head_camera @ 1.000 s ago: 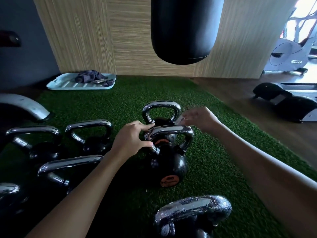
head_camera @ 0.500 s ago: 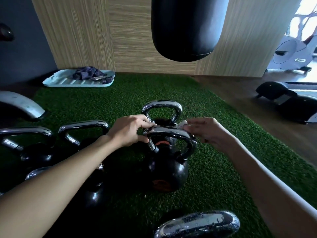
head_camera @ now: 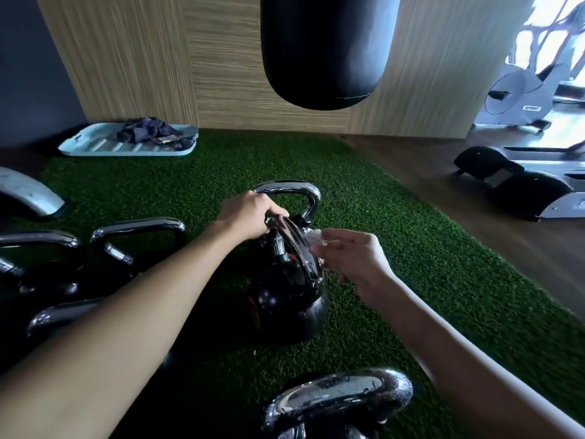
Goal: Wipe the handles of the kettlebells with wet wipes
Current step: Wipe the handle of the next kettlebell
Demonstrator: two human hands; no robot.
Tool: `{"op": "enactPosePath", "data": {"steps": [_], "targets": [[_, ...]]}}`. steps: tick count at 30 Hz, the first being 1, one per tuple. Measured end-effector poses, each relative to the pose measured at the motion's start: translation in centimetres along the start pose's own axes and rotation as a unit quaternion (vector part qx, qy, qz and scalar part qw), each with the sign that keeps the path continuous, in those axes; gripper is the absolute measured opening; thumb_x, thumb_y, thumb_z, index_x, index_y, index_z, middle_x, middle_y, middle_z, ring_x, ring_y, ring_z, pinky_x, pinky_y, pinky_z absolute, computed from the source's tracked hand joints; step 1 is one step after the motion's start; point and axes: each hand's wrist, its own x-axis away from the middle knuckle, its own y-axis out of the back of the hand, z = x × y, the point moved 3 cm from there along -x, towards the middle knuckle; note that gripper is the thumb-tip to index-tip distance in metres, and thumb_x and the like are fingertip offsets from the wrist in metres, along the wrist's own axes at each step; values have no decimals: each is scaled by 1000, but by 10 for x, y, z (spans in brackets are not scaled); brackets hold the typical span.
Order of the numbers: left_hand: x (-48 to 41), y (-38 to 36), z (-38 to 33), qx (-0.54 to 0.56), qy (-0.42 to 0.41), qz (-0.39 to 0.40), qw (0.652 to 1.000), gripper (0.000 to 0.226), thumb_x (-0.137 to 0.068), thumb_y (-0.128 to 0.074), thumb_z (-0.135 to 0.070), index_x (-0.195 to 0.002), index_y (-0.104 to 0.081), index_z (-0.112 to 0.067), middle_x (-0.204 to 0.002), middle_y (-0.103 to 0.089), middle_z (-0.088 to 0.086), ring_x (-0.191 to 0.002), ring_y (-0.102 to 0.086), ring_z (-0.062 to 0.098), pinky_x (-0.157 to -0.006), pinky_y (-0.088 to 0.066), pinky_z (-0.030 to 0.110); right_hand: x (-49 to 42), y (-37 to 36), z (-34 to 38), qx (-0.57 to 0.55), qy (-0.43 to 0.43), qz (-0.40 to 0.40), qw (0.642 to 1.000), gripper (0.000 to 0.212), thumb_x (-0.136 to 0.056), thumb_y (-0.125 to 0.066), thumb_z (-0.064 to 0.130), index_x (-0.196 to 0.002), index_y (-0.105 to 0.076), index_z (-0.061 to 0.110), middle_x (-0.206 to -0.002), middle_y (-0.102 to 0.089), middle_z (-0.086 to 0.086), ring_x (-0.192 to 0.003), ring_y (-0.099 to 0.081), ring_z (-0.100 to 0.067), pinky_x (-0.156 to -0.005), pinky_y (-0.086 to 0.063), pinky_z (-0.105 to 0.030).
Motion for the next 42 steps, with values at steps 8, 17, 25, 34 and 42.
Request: {"op": "enactPosePath", "data": {"steps": [8, 17, 25, 34, 42], "targets": [[14, -3, -32, 154, 217, 86, 960, 107, -59, -73, -84, -150, -48, -33, -157, -44, 1, -137, -49, 31, -109, -45, 41, 0, 19, 6, 78, 81, -62, 992, 31, -68, -92, 33, -95, -76, 32, -89, -79, 10, -65, -76, -20, -52, -59, -32], [28, -8, -43, 292, 277, 19, 915, 62, -69, -89, -49, -119, -67, -20, -104, -64, -4, -70, -53, 8, -63, -47, 22, -4, 43, -10, 97, 70, -93, 988, 36, -67, -90, 35, -100, -75, 30, -94, -78, 7, -65, -76, -17, -63, -64, -40], [58, -7, -17, 338, 266, -18, 903, 87, -66, -91, -44, -144, -55, -29, -135, -63, -1, -101, -54, 13, -69, -41, 19, -19, 29, -12, 110, 95, -72, 987, 33, -70, -91, 37, -99, -77, 30, -91, -79, 10, -69, -74, -9, -52, -52, -20], [104, -6, 45, 389, 213, 47, 895, 86, -70, -90, -35, -147, -51, -34, -124, -72, -2, -116, -62, 7, -98, -38, 19, -50, -35, -9, 148, 137, 26, 979, 28, -70, -93, 29, -92, -77, 24, -87, -77, 7, -73, -75, -12, -65, -64, -32], [122, -6, 68, 438, 165, 118, 876, 100, -69, -87, -33, -156, -37, -25, -119, -71, -11, -110, -61, -11, -117, -30, 26, -86, -106, -25, 303, 160, 156, 927, 45, -67, -92, 39, -109, -80, 26, -94, -79, 7, -77, -66, 2, -64, -47, -7]]}}
